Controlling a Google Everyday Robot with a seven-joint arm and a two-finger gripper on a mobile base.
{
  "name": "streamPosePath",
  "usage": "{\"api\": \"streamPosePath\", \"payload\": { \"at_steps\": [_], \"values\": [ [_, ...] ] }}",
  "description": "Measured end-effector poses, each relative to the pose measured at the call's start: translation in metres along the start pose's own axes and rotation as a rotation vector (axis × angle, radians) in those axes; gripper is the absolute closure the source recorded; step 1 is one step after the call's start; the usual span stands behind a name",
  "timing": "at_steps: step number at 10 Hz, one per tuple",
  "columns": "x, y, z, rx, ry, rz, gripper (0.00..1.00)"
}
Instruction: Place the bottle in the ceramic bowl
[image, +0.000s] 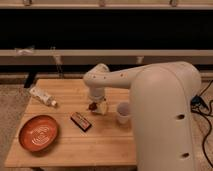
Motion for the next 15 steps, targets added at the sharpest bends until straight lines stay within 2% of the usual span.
{"api": "streamPosePath", "payload": {
  "at_steps": [12, 15],
  "values": [
    [0.000, -0.001, 0.000, 0.001, 0.000, -0.002, 0.20],
    [-0.003, -0.027, 0.001, 0.002, 0.007, -0.034, 0.20]
  ]
}}
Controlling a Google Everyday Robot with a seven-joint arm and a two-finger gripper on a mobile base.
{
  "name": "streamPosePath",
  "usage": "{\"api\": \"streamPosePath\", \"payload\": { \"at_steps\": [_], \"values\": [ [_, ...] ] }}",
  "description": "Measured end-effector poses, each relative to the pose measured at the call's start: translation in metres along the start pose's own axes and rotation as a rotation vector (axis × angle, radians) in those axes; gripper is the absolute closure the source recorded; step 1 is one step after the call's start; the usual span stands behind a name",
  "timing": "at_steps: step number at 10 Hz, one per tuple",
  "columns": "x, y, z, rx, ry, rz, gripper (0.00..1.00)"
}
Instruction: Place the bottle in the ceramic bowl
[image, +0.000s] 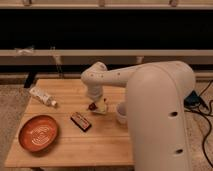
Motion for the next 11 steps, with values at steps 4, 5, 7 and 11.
{"api": "streamPosePath", "payload": {
  "at_steps": [4, 5, 7, 11],
  "values": [
    [-0.015, -0.087, 0.009, -0.027, 0.016, -0.008, 0.20],
    [-0.016, -0.103, 0.013, -0.039, 0.022, 0.012, 0.20],
    [-0.023, -0.131, 0.020, -0.062, 0.028, 0.068, 0.20],
    [-0.039, -0.165, 0.032, -0.070, 0.009, 0.166, 0.20]
  ]
}}
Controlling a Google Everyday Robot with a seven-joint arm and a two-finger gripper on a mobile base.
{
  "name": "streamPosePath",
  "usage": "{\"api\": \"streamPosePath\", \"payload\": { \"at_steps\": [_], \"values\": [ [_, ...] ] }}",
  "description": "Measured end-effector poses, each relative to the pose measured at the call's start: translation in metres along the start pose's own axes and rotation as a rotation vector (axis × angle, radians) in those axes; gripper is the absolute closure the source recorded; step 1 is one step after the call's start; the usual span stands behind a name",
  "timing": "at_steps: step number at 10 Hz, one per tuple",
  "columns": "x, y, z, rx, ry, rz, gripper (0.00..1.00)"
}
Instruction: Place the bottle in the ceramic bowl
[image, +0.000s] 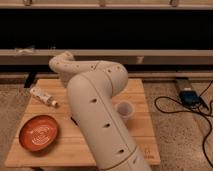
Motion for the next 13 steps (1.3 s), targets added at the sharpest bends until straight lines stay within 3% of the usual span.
{"api": "streamPosePath", "payload": {
  "at_steps": [4, 8, 9, 13],
  "values": [
    [-0.023, -0.016, 0.003, 0.029, -0.024, 0.035, 0.20],
    [-0.049, -0.028, 0.006, 0.059, -0.047, -0.035, 0.20],
    [-0.053, -0.032, 0.006, 0.076, -0.051, -0.085, 0.20],
    [-0.060, -0.041, -0.003, 0.169, -0.079, -0.423, 0.20]
  ]
}}
